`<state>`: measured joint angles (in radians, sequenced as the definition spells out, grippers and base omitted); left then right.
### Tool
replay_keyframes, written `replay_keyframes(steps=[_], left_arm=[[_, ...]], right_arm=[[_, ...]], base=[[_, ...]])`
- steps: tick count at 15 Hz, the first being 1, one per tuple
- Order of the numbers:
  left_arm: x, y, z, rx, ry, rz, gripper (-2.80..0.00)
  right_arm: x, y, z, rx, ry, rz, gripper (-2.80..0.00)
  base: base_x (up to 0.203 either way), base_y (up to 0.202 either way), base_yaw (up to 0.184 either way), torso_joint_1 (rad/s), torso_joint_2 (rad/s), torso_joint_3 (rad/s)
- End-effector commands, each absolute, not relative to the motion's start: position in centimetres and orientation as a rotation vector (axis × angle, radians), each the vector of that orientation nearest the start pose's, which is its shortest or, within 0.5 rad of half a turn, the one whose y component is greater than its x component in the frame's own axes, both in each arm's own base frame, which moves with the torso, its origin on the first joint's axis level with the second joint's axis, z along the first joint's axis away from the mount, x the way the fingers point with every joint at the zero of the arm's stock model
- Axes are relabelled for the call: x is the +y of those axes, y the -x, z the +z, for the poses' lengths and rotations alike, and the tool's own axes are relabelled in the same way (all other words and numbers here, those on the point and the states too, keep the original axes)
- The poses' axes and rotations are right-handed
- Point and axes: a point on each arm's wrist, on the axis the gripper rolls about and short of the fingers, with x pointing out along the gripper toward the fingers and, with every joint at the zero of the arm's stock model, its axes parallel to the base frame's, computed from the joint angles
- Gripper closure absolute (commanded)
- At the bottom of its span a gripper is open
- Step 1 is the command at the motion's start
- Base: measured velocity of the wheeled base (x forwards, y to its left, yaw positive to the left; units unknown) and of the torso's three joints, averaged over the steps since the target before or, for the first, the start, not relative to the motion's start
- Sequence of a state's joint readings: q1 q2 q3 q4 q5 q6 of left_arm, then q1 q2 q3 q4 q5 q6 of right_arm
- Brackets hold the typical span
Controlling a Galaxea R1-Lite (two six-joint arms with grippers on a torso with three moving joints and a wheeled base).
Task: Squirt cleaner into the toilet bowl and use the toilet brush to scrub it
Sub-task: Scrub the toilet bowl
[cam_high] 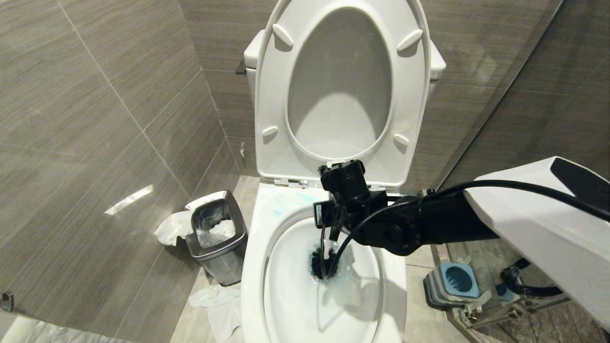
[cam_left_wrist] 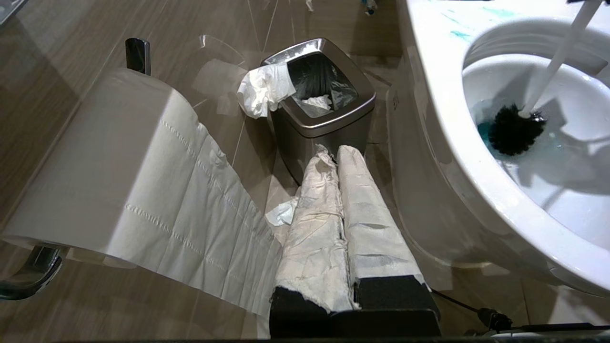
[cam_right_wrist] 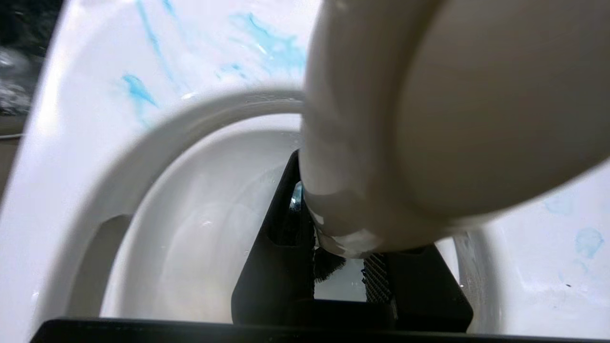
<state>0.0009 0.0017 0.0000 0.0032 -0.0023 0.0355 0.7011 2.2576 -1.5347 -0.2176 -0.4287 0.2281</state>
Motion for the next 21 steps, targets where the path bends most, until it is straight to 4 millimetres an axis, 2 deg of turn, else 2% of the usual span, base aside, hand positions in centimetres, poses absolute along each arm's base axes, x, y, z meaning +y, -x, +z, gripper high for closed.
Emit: replay_keyframes(steps=[1, 5, 7, 9, 11, 13, 15, 16, 18, 21], left_arm=[[0.0, 2.3, 7.5, 0.005, -0.035, -0.001, 0.0], [0.0, 2.3, 7.5, 0.005, -0.035, -0.003, 0.0], [0.0, 2.3, 7.5, 0.005, -0.035, -0.001, 0.0], [0.0, 2.3, 7.5, 0.005, -0.035, -0.002, 0.0], [0.0, 2.3, 7.5, 0.005, -0.035, -0.002, 0.0], [0.0, 2.3, 7.5, 0.005, -0.035, -0.002, 0.0], [0.0, 2.3, 7.5, 0.005, -0.035, -0.002, 0.0], [0.0, 2.3, 7.5, 0.005, -0.035, -0.002, 0.0], [0.0, 2.3, 7.5, 0.005, -0.035, -0.001, 0.0], [0.0, 2.3, 7.5, 0.005, -0.035, -0.003, 0.0]], right_arm=[[29.3, -36.7, 9.5, 0.46, 0.074, 0.199, 0.0], [29.8, -37.1, 6.5, 0.461, 0.109, 0.161, 0.0], [30.1, -36.7, 7.4, 0.443, 0.102, 0.168, 0.0], [29.8, -35.8, 10.2, 0.401, 0.075, 0.183, 0.0], [29.0, -34.0, 14.3, 0.345, 0.04, 0.203, 0.0], [27.4, -31.6, 18.7, 0.291, 0.005, 0.218, 0.0], [25.6, -29.5, 21.5, 0.283, -0.006, 0.224, 0.0], [25.1, -28.8, 21.8, 0.294, 0.001, 0.224, 0.0], [25.2, -28.9, 21.3, 0.309, 0.009, 0.222, 0.0], [26.1, -30.0, 19.0, 0.353, 0.036, 0.215, 0.0]], base=[[0.0, 0.0, 0.0, 0.0, 0.0, 0.0], [0.0, 0.0, 0.0, 0.0, 0.0, 0.0], [0.0, 0.0, 0.0, 0.0, 0.0, 0.0], [0.0, 0.0, 0.0, 0.0, 0.0, 0.0], [0.0, 0.0, 0.0, 0.0, 0.0, 0.0], [0.0, 0.0, 0.0, 0.0, 0.0, 0.0], [0.0, 0.0, 0.0, 0.0, 0.0, 0.0], [0.0, 0.0, 0.0, 0.0, 0.0, 0.0], [0.0, 0.0, 0.0, 0.0, 0.0, 0.0], [0.0, 0.0, 0.0, 0.0, 0.0, 0.0]])
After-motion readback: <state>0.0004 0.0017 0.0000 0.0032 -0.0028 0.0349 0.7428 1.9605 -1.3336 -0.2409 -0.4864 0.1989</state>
